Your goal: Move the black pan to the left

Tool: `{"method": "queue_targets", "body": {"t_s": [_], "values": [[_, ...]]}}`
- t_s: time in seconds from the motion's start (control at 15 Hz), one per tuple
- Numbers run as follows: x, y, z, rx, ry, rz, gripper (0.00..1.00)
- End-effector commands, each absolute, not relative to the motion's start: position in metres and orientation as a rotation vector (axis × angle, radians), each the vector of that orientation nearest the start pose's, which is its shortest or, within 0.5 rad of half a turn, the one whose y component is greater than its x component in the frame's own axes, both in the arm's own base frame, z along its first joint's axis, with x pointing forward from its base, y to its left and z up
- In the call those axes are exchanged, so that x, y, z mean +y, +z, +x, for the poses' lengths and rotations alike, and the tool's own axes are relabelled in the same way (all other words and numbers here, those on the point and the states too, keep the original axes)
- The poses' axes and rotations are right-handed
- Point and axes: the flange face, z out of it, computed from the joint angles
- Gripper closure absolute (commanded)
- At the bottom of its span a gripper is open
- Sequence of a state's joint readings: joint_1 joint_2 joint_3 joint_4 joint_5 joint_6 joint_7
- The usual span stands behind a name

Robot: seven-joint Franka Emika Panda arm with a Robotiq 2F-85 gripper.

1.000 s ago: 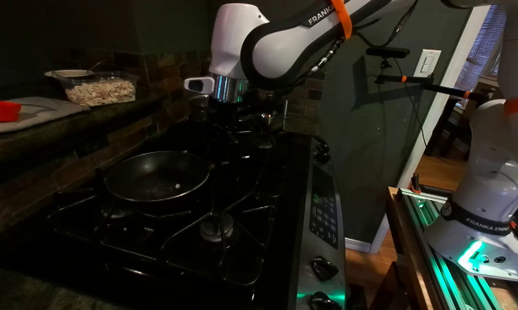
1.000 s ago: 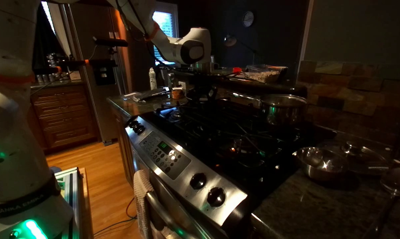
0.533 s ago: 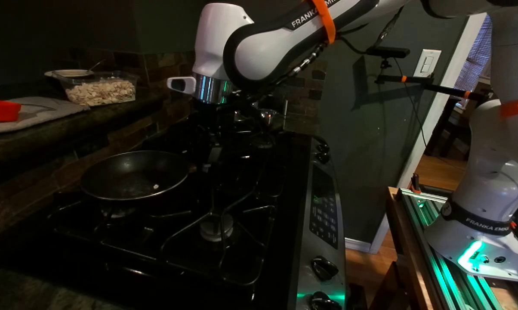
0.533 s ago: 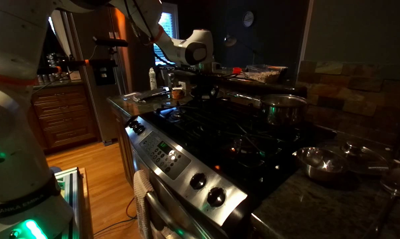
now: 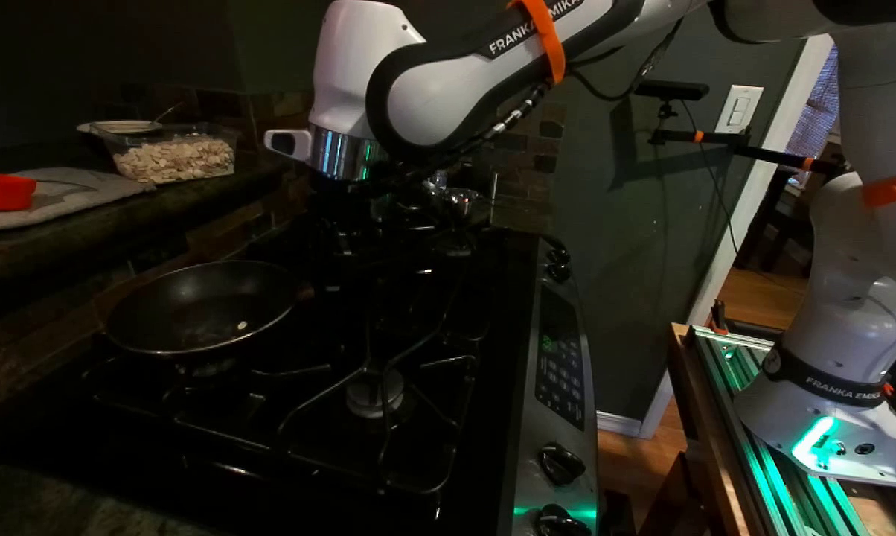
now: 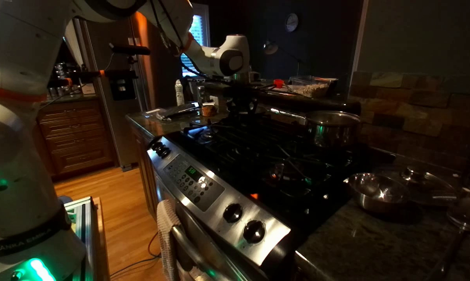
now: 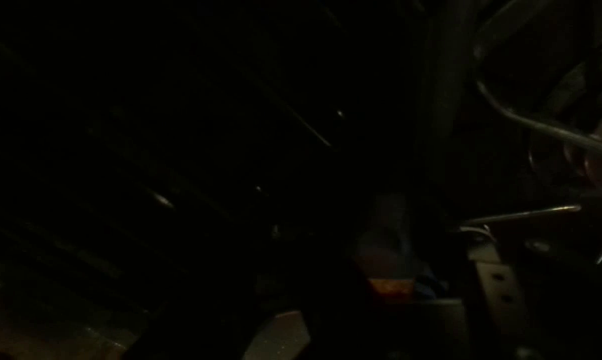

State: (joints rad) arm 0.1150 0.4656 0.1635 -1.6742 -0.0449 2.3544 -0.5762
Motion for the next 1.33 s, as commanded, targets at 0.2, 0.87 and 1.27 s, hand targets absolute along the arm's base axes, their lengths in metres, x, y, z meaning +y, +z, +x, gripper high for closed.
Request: {"method": "queue_targets", "body": {"t_s": [0.2,0.87,1.27], "values": [[0.189,0.358,0.690,-1.244,-0.368,-2.914,0.79],[0.197,0.363,0.693,-1.333,-0.322,-2.883,0.15],[0.202,0.387,0.688,-1.403,-0.353,-2.890,0.00]]}}
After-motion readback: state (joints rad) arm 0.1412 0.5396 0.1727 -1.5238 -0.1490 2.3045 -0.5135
